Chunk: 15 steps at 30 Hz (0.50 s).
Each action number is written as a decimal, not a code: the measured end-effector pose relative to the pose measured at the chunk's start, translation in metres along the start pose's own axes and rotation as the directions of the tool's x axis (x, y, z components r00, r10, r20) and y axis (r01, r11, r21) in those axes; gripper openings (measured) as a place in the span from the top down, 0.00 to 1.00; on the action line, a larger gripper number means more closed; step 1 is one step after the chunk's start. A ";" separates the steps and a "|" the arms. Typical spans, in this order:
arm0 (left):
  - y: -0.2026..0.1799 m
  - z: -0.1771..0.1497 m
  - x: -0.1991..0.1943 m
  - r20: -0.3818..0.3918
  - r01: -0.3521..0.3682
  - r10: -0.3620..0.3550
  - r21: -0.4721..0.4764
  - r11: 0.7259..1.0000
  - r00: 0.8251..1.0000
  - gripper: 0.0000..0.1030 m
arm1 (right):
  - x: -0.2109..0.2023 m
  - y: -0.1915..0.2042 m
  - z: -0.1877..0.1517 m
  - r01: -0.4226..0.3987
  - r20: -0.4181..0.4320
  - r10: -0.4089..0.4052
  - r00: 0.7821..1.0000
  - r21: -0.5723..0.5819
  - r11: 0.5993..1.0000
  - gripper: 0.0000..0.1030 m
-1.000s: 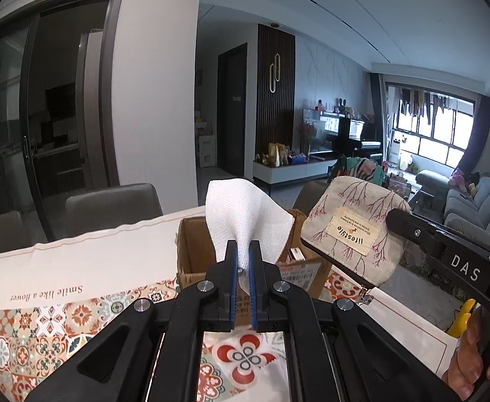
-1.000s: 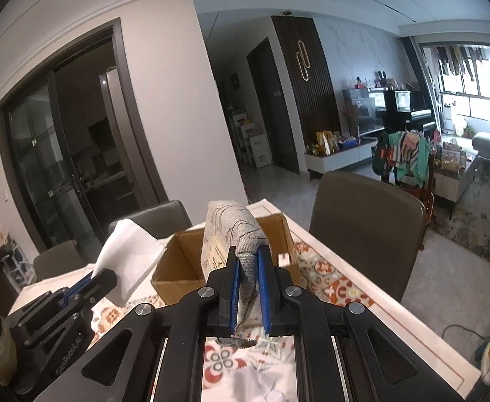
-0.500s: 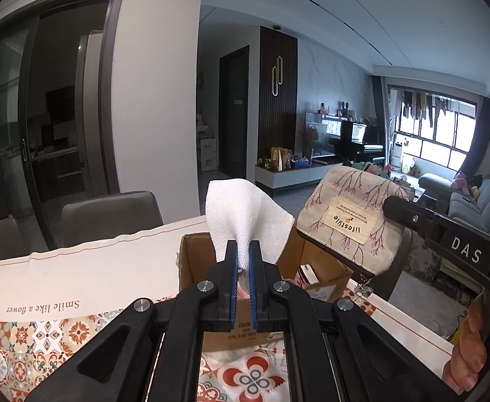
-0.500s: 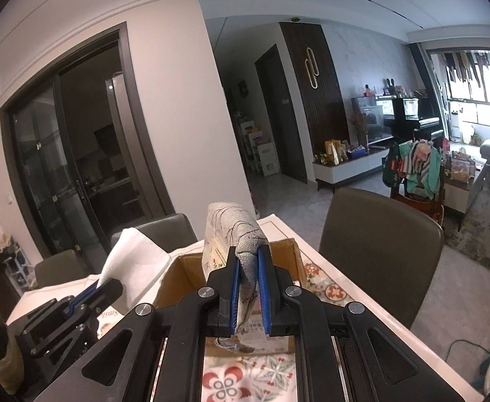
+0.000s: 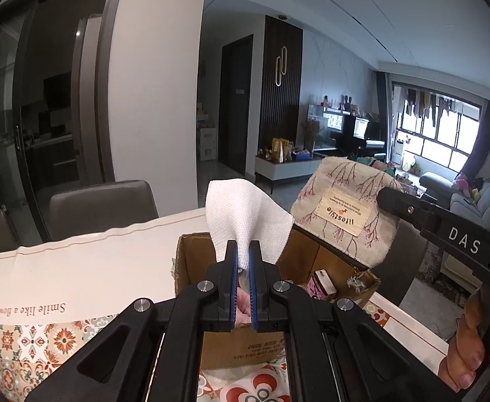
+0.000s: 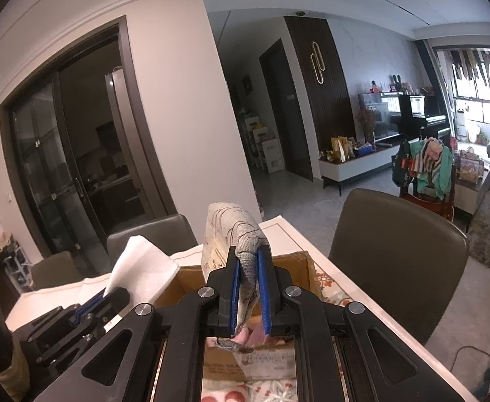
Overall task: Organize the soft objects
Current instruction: 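Lift the tissue with the left tool while the right tool carries the pouch over the box, then open the left tool into the box while the right tool releases the pouch inside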
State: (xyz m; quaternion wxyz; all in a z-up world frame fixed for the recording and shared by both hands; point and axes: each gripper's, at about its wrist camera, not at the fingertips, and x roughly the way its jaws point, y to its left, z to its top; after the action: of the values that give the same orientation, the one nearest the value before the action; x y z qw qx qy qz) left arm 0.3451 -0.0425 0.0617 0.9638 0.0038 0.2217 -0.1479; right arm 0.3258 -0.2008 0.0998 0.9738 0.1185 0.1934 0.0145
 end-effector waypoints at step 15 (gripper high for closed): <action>-0.006 -0.020 0.067 -0.127 -0.002 0.004 0.013 1.000 0.992 0.92 | 0.056 -0.011 -0.016 0.031 -0.099 -0.031 0.995 -0.007 1.000 0.89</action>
State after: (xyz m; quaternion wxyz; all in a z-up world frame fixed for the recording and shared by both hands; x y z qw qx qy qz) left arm 0.3921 -0.0655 0.0158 0.9479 0.0198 0.2819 -0.1472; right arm 0.3713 -0.2034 0.0617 0.9634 0.1122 0.2434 0.0058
